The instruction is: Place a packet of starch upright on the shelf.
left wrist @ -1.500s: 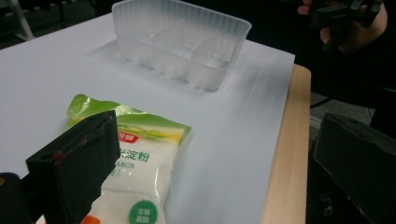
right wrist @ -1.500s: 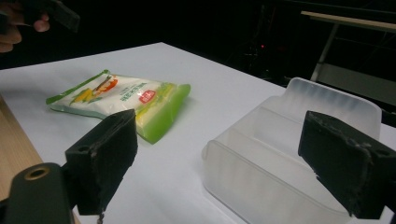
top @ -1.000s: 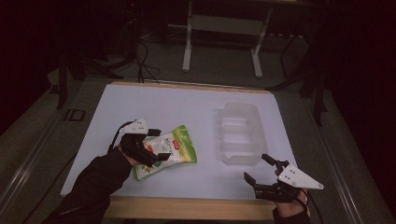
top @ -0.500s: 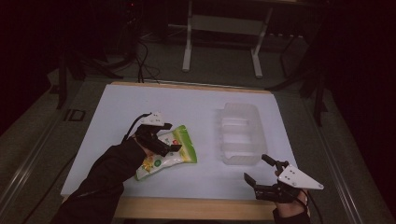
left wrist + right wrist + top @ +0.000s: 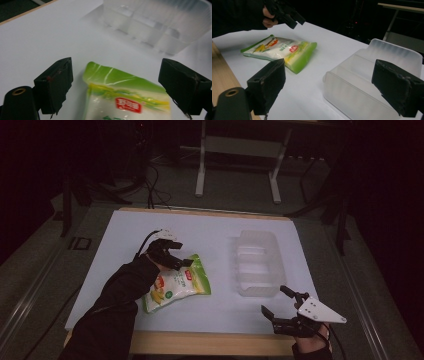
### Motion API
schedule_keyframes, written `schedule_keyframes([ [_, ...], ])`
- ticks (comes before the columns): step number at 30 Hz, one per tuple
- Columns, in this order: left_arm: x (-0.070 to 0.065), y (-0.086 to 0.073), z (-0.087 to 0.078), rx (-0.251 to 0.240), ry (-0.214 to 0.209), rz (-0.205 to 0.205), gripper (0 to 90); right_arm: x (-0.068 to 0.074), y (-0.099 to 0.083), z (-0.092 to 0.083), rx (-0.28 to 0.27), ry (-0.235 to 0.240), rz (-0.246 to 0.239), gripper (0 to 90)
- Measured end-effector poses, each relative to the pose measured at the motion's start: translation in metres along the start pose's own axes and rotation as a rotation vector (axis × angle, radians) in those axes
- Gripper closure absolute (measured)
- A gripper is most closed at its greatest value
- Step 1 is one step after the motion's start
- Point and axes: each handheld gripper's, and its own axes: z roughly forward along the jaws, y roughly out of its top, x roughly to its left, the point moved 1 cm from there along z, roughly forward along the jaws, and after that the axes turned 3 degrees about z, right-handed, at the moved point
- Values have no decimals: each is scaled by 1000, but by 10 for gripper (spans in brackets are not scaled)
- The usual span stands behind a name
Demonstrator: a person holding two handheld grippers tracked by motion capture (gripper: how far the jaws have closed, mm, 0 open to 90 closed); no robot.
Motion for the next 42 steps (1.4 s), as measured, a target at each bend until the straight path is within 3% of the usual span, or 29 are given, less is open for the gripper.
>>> schedule_keyframes([
  [2, 6, -3, 6, 39, -16, -21, 114, 0, 0, 1, 2, 2, -2, 116],
  [7, 12, -8, 15, 64, -24, -42, 89, 0, -1, 1, 7, 7, 3, 116],
  [12, 19, -14, 20, 52, -40, -53, 140, 0, -1, 2, 10, 10, 3, 117],
  [13, 20, -17, 23, 72, -63, -45, 161, 0, -2, 3, 11, 11, 4, 116],
  [16, 23, -19, 27, 108, -79, -42, 195, -1, -2, 3, 11, 12, 10, 117],
  [19, 26, -21, 29, 122, -77, -54, 203, -2, -3, 3, 12, 10, 14, 117],
  [22, 26, -21, 33, 139, -97, -51, 213, -2, -3, 3, 17, 10, 18, 117],
  [23, 25, -23, 37, 168, -104, -42, 230, -2, -3, 3, 21, 5, 7, 117],
  [30, 26, -29, 45, 228, -110, -49, 319, 0, -3, 4, 27, 12, 4, 117],
  [34, 23, -29, 49, 272, -149, -54, 379, 0, -4, 5, 31, 20, 4, 118],
  [39, 17, -28, 53, 314, -149, -45, 455, 0, -3, 4, 23, 19, 2, 119],
  [42, 13, -26, 54, 352, -138, -19, 501, 1, -3, 4, 26, 23, 3, 119],
])
